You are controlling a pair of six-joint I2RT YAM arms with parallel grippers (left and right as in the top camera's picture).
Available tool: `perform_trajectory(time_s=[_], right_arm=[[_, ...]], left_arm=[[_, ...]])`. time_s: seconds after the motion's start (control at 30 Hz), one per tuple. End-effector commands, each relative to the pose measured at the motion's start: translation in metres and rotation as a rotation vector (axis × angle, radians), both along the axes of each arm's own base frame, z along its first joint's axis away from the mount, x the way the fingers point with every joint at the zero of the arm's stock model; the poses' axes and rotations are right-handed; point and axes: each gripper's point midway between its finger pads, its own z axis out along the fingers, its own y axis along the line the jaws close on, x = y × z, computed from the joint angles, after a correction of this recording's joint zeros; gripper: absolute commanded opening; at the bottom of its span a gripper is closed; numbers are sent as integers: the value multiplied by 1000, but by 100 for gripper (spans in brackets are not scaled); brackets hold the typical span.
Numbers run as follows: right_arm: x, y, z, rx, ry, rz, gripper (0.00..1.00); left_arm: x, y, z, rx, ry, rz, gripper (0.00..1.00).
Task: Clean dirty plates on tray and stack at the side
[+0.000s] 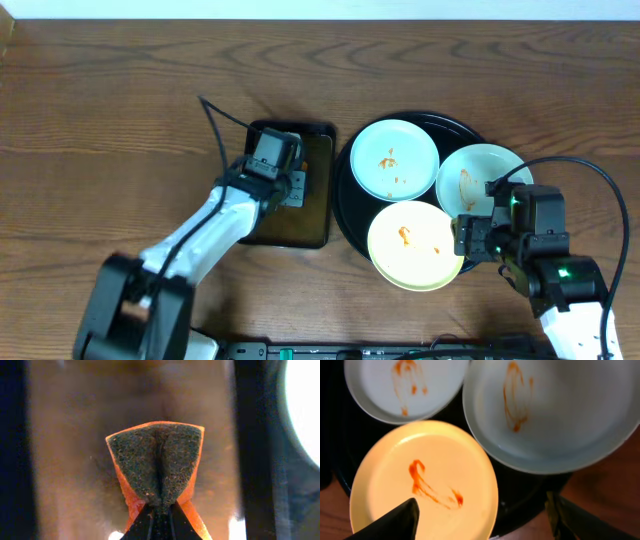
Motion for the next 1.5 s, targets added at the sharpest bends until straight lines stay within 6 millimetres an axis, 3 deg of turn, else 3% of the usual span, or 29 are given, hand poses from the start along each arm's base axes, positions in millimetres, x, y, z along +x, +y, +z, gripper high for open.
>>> perform_trajectory(time_s=[0.0, 0.13, 0.4, 0.57, 0.8, 1.03, 1.13, 1.3, 1.47], right_arm=[[0, -3, -2, 3, 38, -46, 78], [-7, -4, -17, 10, 125, -78, 78], [-24, -5, -51, 16, 335, -168, 52], [-27, -5, -68, 7, 423, -172, 42], [-27, 6, -89, 52, 514, -155, 21], [-19, 16, -102, 104, 536, -139, 11], [-16, 18, -104, 111, 528, -137, 2], [-7, 19, -103, 117, 491, -133, 1], [-2, 19, -103, 121, 471, -131, 1]], left_arm=[[5, -1, 42, -42, -96, 27, 8], [-2, 2, 28, -22, -44, 30, 8], [-17, 4, -34, 17, 144, 60, 8], [-20, 5, -45, 29, 178, 59, 8], [-12, -1, -18, -16, 103, 52, 8], [-4, -4, 42, -88, -57, 47, 8], [-5, -4, 66, -116, -121, 45, 8], [-10, -2, 91, -142, -177, 42, 8], [-14, 0, 95, -142, -179, 42, 8]])
